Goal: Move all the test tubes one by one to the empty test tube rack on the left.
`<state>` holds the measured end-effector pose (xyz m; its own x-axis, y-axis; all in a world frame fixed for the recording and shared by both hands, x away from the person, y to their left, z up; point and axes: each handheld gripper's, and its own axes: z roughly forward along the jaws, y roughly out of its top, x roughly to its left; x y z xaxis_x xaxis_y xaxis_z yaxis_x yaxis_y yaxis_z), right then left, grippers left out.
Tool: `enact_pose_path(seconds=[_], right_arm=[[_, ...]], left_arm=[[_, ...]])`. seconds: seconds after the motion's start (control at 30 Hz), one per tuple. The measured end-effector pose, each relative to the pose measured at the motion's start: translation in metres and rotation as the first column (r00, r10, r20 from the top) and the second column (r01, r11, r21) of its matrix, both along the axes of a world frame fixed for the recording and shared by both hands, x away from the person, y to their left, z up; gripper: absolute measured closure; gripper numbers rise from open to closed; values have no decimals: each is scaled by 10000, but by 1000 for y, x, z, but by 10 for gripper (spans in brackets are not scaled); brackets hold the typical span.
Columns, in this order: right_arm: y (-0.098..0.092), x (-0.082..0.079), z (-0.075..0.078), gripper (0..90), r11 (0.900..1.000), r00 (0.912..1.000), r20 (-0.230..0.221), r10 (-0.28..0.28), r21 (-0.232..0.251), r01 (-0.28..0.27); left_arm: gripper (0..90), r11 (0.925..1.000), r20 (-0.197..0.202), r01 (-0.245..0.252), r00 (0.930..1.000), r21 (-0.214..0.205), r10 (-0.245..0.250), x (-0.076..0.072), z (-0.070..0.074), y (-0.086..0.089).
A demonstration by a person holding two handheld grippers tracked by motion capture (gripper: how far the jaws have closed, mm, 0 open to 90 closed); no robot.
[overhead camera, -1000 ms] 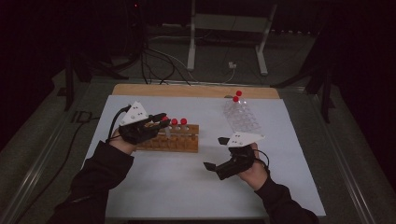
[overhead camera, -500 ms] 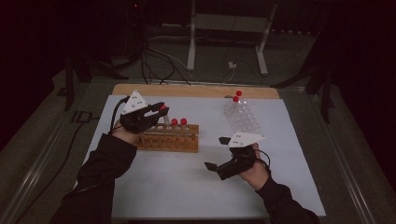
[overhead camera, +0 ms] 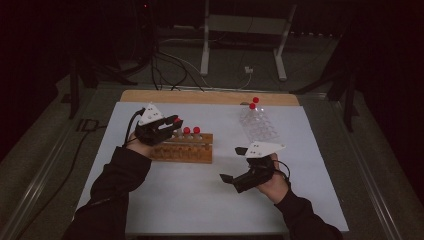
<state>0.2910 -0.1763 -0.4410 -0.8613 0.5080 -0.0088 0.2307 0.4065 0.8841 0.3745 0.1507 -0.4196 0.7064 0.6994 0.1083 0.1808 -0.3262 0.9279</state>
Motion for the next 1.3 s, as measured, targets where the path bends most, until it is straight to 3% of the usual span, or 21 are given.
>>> enact_pose_path(seconds=[0.23,0.5,0.73,1.23,1.3], right_arm=[[-1,0,0,0,10000,10000,-7,-30,-2,30],[-1,0,0,0,10000,10000,-1,-49,-15,49],[-1,0,1,0,10000,10000,46,-58,-8,58],[-5,0,7,0,9998,9998,141,-102,185,99],[-6,0,8,0,9997,9998,156,-134,228,131]], left_arm=[[721,10000,-348,-77,9994,41,78,3,-16,1],[721,9988,-639,-135,9978,470,165,5,-24,-2],[721,9969,-805,-175,9965,763,236,6,-27,-6],[703,9974,-1263,-337,9911,643,416,7,-23,-3],[654,9973,-1293,-410,9904,617,487,6,-22,-1]])
